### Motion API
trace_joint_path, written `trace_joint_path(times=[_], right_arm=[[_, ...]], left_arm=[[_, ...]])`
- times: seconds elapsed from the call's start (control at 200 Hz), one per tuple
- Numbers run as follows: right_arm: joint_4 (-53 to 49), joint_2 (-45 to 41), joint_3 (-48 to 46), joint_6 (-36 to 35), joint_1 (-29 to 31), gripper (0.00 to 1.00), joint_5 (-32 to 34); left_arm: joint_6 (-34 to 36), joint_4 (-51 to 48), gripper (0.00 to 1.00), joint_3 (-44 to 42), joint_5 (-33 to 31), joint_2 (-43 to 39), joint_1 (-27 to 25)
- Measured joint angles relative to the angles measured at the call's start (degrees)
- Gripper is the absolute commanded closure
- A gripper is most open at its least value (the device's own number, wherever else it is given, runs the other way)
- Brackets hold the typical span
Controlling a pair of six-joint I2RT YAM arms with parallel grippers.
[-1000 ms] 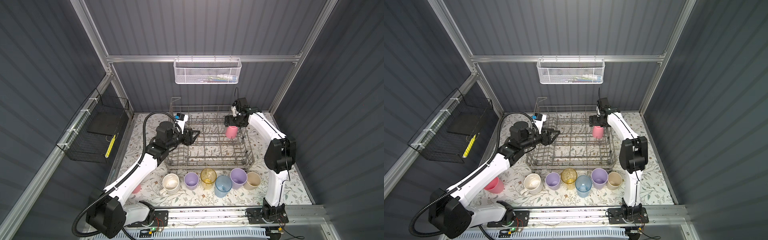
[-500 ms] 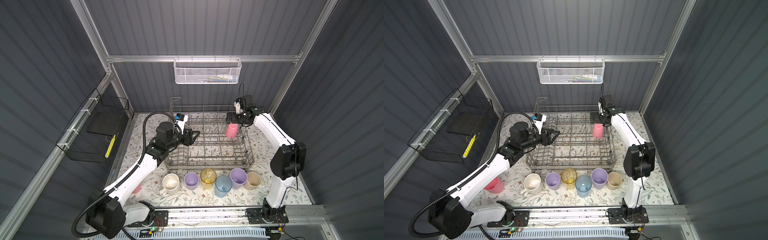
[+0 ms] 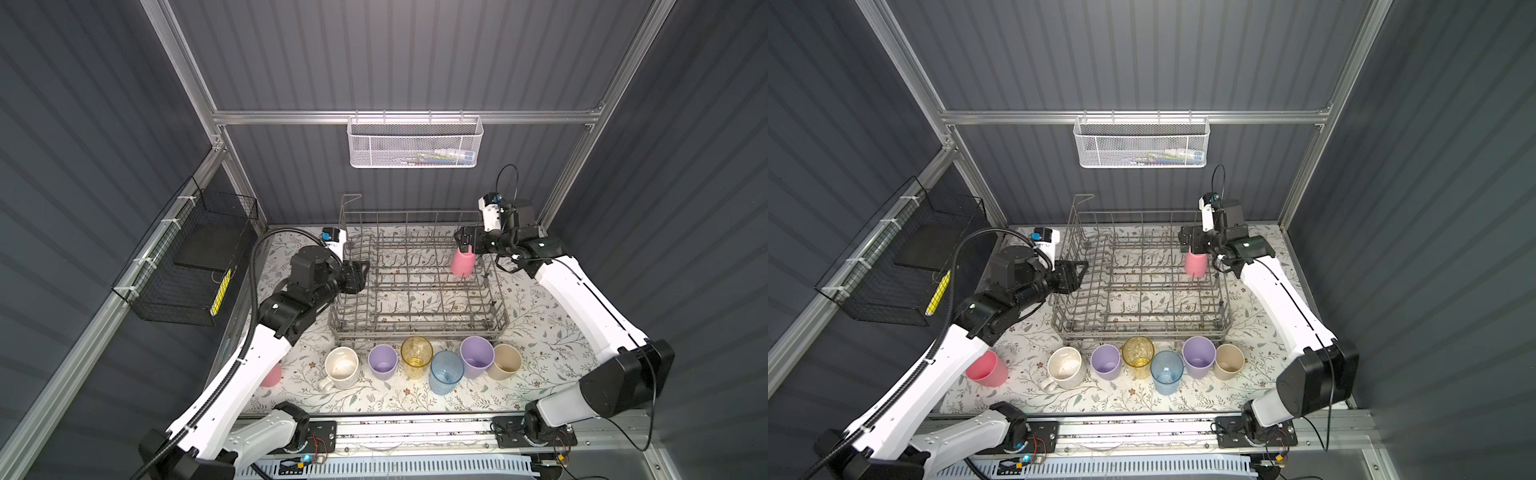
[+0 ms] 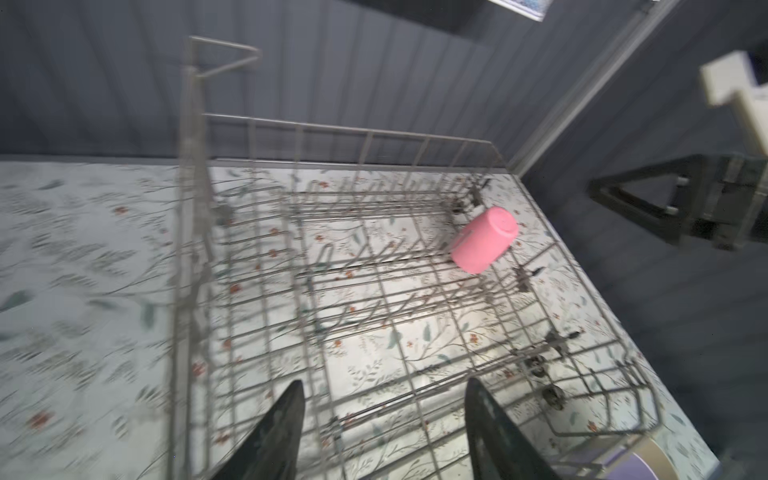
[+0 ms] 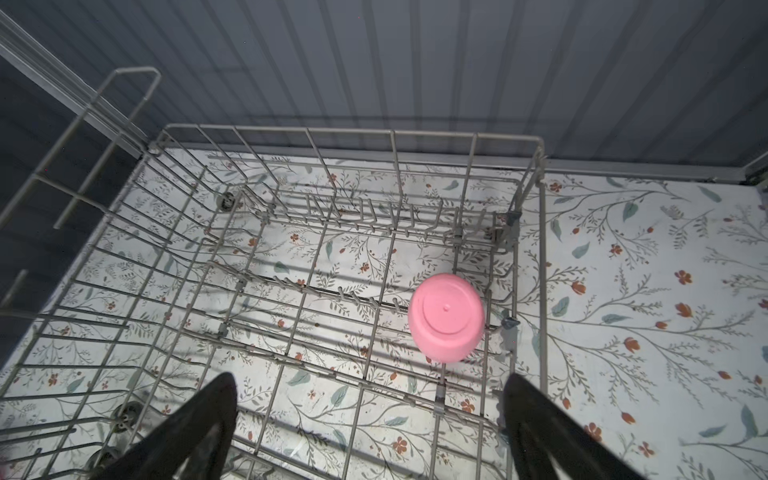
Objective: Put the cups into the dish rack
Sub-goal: 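Lower the pink cup onto the rack tines and open the right gripper, then lower the left gripper to the second pink cup and grasp it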
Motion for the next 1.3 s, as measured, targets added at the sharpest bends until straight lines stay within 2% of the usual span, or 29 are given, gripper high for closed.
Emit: trace_joint_path(times=[0.09, 0.15, 0.225, 0.32, 0.41, 0.56, 0.765, 1.301], right_arm=[[2.1, -2.7, -2.0, 0.0, 0.0, 0.01, -1.2], [3.4, -4.2, -3.7, 0.0, 0.0, 0.01, -2.1], [5.7, -6.1, -6.1, 0.0, 0.0, 0.01, -3.3], [8.4, -8.0, -9.0, 0.0, 0.0, 0.01, -5.3], [10.8, -9.0, -11.2, 0.3, 0.1, 0.01, -7.0], [14.4, -9.5, -14.9, 1.5, 0.3, 0.01, -9.8], [17.0, -9.5, -19.3, 3.1, 0.4, 0.01, -13.7], [20.6, -6.5, -21.4, 5.4, 0.4, 0.01, -19.5]], left_arm=[[-3.2, -9.0, 0.27, 2.5, -9.7, -1.9, 0.1], [-5.6, -14.0, 0.23, 2.6, -14.7, -2.9, 0.2], [-8.7, -19.8, 0.23, 1.9, -19.6, -3.8, 0.7], [-12.2, -24.8, 0.24, -0.3, -22.9, -5.0, 2.2], [-14.9, -27.6, 0.3, -3.6, -23.5, -6.0, 5.5], [-17.6, -28.9, 0.3, -10.4, -22.6, -7.0, 12.3], [-20.9, -28.7, 0.29, -14.4, -18.5, -6.8, 17.4], [-25.3, -34.3, 0.21, -14.4, -18.3, -6.8, 21.7]])
